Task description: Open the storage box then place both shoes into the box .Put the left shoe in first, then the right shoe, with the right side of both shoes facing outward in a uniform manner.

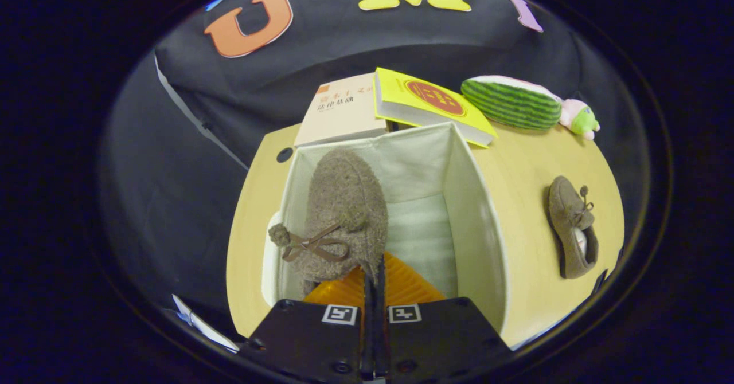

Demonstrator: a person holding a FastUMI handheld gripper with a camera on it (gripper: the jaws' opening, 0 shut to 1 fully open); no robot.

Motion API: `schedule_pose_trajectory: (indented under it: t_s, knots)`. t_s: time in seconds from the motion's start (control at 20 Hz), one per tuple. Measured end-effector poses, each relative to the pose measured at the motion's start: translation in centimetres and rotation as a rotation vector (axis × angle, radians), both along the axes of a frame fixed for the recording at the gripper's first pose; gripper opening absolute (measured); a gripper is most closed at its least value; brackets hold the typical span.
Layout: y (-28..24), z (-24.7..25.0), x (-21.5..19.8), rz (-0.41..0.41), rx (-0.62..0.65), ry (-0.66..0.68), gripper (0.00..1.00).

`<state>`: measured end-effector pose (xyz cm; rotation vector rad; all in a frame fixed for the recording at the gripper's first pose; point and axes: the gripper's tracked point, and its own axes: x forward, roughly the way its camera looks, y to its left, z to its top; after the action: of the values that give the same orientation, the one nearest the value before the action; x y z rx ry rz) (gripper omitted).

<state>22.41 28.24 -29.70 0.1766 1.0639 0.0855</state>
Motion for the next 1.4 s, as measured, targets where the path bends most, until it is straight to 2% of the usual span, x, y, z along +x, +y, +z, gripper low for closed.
schedule_pose_trajectory:
  t_s: [0.2, 0.35, 0.45, 0.5, 0.7, 0.95, 1.0, 1.15, 1.4]
  knots:
    - [0.2, -0.3, 0.2, 0.013, 0.006, -0.018, 0.1]
    - [0.6, 0.6, 0.0, 0.052, 0.031, -0.032, 0.23]
    - [-0.1, 1.6, -0.3, 0.079, -0.01, -0.055, 0.55]
    - [-0.5, 2.5, -0.5, 0.092, -0.038, -0.068, 0.64]
    - [-2.9, 6.1, -0.9, 0.136, -0.175, -0.142, 0.84]
    - [-6.7, 10.1, -1.3, 0.138, -0.266, -0.214, 0.87]
    - [-7.2, 10.1, -1.7, 0.132, -0.257, -0.206, 0.87]
    - [-10.1, 10.2, -2.4, 0.155, -0.258, -0.163, 1.0]
    - [-17.5, 8.9, -2.4, 0.111, -0.296, -0.127, 1.0]
